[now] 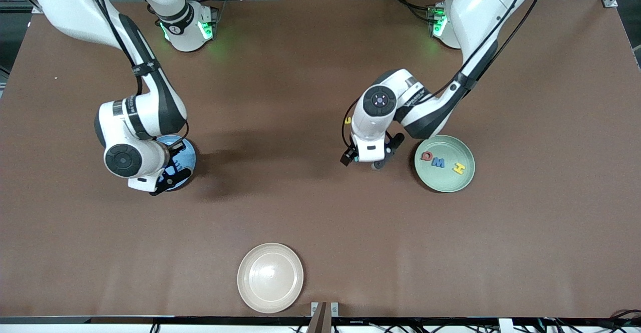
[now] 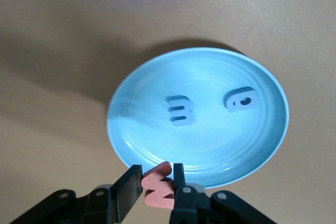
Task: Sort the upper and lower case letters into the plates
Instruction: 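Release the w while the left gripper grasps the teal R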
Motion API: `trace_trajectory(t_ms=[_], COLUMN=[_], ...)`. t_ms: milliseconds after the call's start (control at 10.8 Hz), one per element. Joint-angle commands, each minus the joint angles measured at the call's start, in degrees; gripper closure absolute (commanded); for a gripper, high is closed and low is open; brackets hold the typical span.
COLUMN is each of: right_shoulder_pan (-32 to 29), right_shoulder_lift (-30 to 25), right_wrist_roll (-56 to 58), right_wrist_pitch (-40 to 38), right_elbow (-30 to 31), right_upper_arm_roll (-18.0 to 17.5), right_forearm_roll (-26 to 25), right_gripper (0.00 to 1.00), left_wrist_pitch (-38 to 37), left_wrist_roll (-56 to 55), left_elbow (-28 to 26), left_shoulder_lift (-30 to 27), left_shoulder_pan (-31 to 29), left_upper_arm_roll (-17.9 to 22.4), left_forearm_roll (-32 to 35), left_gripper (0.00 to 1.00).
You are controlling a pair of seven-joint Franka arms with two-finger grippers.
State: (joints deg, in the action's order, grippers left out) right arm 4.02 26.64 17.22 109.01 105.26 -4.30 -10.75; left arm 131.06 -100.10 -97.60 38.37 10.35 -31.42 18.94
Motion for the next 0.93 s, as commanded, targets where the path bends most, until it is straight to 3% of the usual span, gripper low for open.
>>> trace_trajectory(t_ms=[0,93,186,372,558,837], right_shoulder_pan=[-1.3,-1.3,-1.3,-1.3,-1.3,-0.2], right_shoulder_lift=[0.5,0.8,1.0,1.0,0.3,-2.0], right_wrist_roll=[4.4,4.6,4.6,4.6,4.7,4.1], right_wrist_pitch=[7.2,8.2,8.2,8.1,7.2,0.3], right_elbow=[4.3,4.9,4.8,4.8,4.5,0.9], right_upper_arm_roll=[1.0,1.1,1.1,1.1,1.1,0.0], right_forearm_roll=[1.4,1.4,1.4,1.5,4.0,4.4], right_gripper=[1.00,1.00,0.89,0.35,0.00,0.00], left_wrist_pitch=[0.0,0.2,0.6,0.7,0.8,4.1], left_wrist_roll=[-3.1,-4.6,-5.0,-6.4,-7.0,-7.2], left_elbow=[3.3,3.3,3.0,2.8,2.5,0.9], left_shoulder_lift=[4.0,4.3,5.0,5.5,5.7,6.2], left_shoulder_pan=[6.5,9.7,11.2,11.1,11.0,10.6], left_upper_arm_roll=[5.5,9.0,10.1,10.2,10.2,10.3], left_forearm_roll=[3.6,4.1,4.1,4.2,4.6,6.0], left_gripper=[0.00,0.00,0.00,0.00,0.00,0.00])
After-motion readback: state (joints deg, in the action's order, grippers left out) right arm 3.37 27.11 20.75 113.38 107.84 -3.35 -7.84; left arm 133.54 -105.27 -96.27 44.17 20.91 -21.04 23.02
